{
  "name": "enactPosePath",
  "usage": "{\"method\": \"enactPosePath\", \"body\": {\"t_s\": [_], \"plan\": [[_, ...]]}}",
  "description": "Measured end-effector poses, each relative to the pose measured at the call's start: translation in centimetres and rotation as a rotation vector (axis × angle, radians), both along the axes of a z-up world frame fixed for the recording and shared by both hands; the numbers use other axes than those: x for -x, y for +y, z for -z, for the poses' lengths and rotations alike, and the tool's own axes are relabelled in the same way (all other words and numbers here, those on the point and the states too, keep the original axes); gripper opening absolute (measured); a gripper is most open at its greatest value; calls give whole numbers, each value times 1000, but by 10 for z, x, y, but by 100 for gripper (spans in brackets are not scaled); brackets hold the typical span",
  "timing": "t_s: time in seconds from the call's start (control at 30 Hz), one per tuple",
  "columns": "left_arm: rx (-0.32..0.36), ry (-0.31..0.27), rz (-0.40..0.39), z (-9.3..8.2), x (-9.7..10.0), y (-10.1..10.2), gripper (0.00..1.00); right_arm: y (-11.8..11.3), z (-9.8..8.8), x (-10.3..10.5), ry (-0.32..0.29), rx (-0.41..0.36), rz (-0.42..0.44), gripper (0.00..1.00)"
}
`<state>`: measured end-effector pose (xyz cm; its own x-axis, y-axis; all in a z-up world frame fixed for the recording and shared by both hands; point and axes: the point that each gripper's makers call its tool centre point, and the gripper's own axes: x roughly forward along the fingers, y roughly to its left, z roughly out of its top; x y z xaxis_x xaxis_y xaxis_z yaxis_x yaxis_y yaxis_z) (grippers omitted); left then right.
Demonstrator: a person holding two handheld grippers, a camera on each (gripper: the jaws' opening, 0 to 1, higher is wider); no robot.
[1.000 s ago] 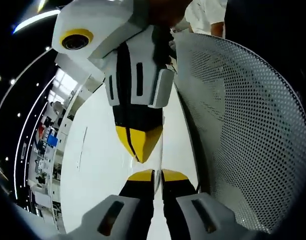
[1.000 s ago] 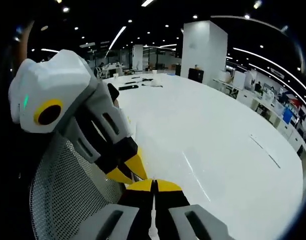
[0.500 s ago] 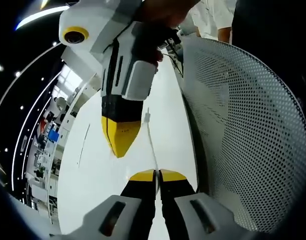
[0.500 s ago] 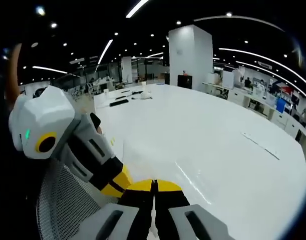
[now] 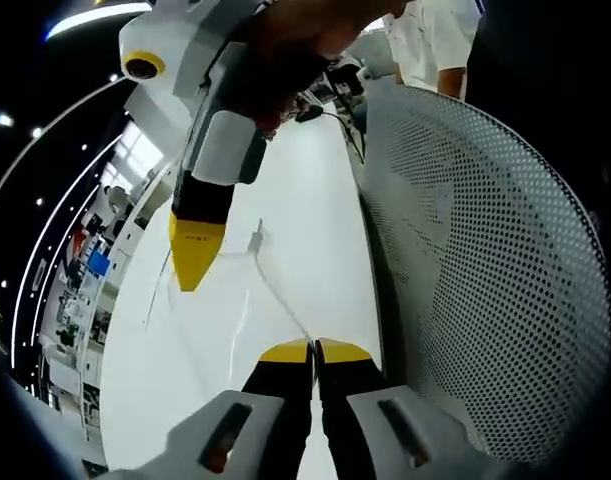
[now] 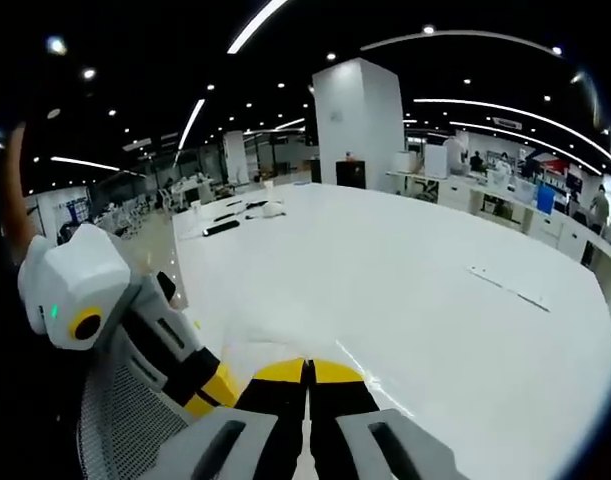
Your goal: Open the resealable bag by pulling the two sides of the seal apart until the entire bag opening is separated and visibly accessible.
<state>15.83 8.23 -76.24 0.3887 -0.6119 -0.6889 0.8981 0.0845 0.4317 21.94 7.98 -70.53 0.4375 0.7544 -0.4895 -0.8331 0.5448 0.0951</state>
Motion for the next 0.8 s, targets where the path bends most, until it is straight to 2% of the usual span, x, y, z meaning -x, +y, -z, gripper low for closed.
{"method": "enactPosePath", "body": {"t_s": [0.3, 0.43, 0.6, 0.67, 0.8], "plan": [[28, 1, -16, -2, -5, -3, 0, -3, -12, -12, -25, -2, 12, 0], [29, -23, -14, -8, -11, -4, 0, -2, -20, -18, -45, 0, 14, 0], [50, -70, -50, -17, -27, -1, 0, 0, -38, -26, -64, -34, 28, 0], [64, -84, -62, -22, -32, -1, 0, 3, -46, -29, -53, -69, 40, 0], [101, -95, -98, -29, -42, -1, 0, 8, -58, -34, -106, -50, 26, 0]]}}
